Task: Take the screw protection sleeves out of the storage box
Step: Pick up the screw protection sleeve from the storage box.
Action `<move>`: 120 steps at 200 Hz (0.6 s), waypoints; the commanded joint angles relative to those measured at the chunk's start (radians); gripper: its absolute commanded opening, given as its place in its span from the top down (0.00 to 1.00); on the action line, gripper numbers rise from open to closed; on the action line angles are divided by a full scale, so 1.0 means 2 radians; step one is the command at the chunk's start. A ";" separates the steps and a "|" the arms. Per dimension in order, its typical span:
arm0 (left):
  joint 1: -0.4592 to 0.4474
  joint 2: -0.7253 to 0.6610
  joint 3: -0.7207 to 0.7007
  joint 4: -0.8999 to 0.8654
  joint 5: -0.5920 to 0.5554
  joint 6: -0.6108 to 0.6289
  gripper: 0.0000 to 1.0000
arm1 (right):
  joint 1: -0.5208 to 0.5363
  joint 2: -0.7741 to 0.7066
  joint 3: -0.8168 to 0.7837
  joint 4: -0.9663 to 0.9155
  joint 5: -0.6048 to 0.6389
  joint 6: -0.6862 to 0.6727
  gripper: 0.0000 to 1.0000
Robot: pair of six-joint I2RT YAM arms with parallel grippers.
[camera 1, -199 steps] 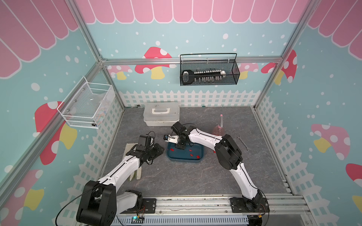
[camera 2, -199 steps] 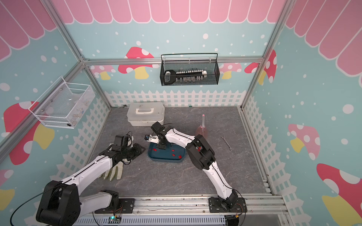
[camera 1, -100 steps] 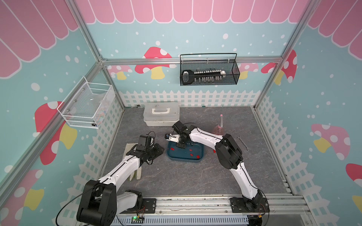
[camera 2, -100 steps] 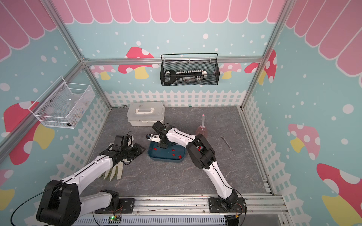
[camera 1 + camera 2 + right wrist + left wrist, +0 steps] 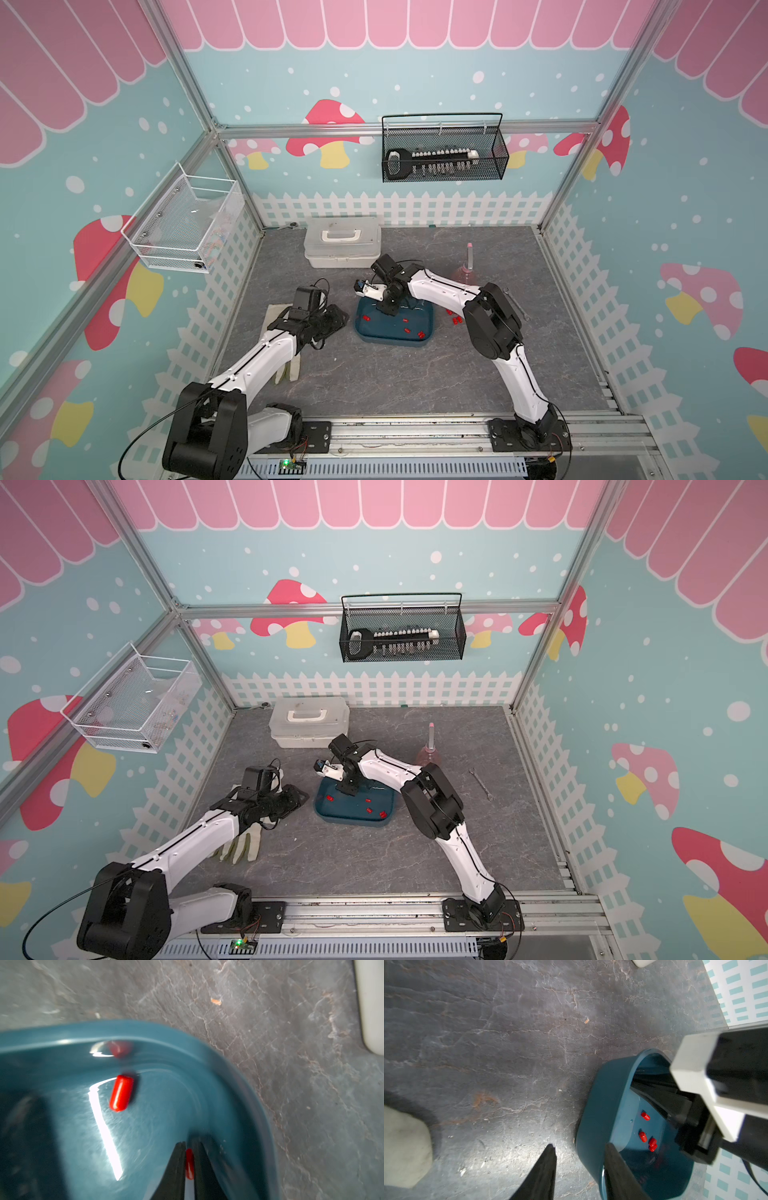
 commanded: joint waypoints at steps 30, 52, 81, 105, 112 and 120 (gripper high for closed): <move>0.001 -0.007 -0.010 0.010 -0.009 -0.005 0.59 | -0.010 -0.062 -0.033 -0.010 -0.056 0.054 0.87; 0.001 -0.009 -0.010 0.011 -0.008 -0.005 0.59 | -0.018 -0.076 -0.046 -0.009 -0.068 0.071 0.87; 0.001 -0.014 -0.012 0.011 -0.011 -0.006 0.59 | -0.035 -0.104 -0.070 -0.006 -0.081 0.101 0.87; 0.001 -0.013 -0.013 0.013 -0.010 -0.006 0.59 | -0.053 -0.138 -0.101 0.001 -0.088 0.129 0.87; 0.001 -0.014 -0.014 0.014 -0.010 -0.006 0.59 | -0.060 -0.149 -0.109 0.001 -0.091 0.138 0.87; 0.001 -0.014 -0.015 0.015 -0.009 -0.006 0.59 | -0.067 -0.164 -0.119 0.001 -0.094 0.146 0.87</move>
